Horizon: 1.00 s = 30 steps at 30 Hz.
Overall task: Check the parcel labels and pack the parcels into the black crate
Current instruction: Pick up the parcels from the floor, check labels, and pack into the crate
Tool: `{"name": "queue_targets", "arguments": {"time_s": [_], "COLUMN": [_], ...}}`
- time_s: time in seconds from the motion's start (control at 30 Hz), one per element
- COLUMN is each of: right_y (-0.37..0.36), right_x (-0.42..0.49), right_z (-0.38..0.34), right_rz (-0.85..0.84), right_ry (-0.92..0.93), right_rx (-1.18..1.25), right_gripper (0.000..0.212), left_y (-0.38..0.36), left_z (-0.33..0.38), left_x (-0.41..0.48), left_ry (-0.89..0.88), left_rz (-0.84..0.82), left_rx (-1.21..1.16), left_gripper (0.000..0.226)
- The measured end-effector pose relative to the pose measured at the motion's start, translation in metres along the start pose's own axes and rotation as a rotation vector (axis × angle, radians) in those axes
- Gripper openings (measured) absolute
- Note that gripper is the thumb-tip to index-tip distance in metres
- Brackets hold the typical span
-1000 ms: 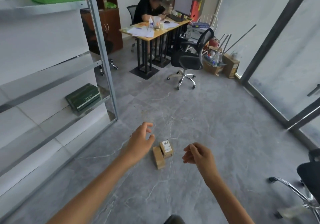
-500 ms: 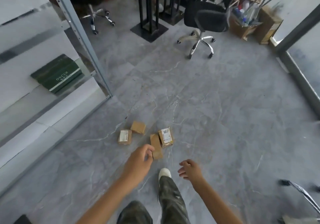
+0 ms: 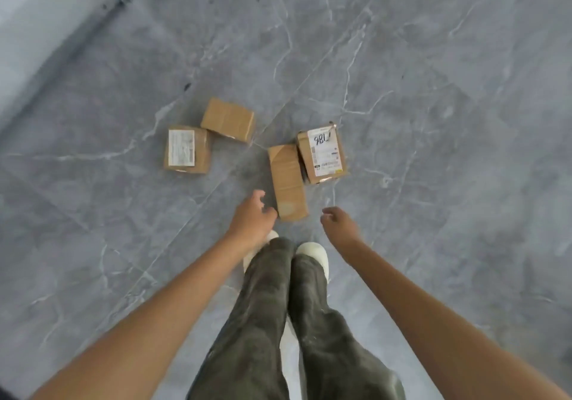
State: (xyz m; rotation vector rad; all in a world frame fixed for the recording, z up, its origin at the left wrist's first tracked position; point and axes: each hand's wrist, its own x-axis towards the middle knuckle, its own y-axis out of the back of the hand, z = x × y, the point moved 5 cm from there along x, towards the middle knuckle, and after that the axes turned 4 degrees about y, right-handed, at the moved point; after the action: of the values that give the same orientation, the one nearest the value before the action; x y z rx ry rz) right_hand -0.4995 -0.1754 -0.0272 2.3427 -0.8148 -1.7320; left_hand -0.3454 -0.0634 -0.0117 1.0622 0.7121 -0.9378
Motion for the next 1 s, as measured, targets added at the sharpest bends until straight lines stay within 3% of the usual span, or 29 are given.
{"name": "queue_targets", "arguments": {"time_s": [0.17,0.27,0.4,0.47,0.57,0.73,0.8,1.0], "right_y": [-0.067,-0.087,-0.067,-0.050,-0.012,0.090,0.148,0.307], "right_x": [0.119,0.126,0.069,0.017,-0.078,-0.242,-0.304,-0.509], "right_z": [0.019,0.018,-0.016,-0.046,-0.098,-0.222,-0.296,-0.490], "right_rz": [-0.116,-0.155,-0.106,-0.137,-0.176,-0.096,-0.006,0.190], "right_ry": [0.026,0.028,0.151,0.222,0.283,0.458,0.576,1.046], "right_rx": [0.030,0.084,0.024,0.025,0.086,0.208,0.231,0.326], "right_gripper": [0.055,0.046,0.049,0.045,0.041,0.043,0.042,0.030], "left_y": [-0.076,-0.102,-0.078,-0.046,0.019,0.163,0.235,0.424], "left_z": [-0.032,-0.033,-0.024,-0.013,0.022,0.151,0.219,0.382], "left_x": [0.126,0.132,0.082,0.035,-0.053,-0.202,-0.263,-0.461], "left_ry": [0.133,0.123,0.205,0.240,0.156,-0.108,-0.211,-0.572], "left_rz": [-0.171,-0.180,-0.022,0.067,0.170,0.294,0.370,0.548], "left_rx": [0.028,0.010,-0.160,-0.288,-0.366,-0.259,-0.229,-0.430], "left_gripper": [0.084,0.078,0.065,0.074,0.082,0.087,0.088,0.086]}}
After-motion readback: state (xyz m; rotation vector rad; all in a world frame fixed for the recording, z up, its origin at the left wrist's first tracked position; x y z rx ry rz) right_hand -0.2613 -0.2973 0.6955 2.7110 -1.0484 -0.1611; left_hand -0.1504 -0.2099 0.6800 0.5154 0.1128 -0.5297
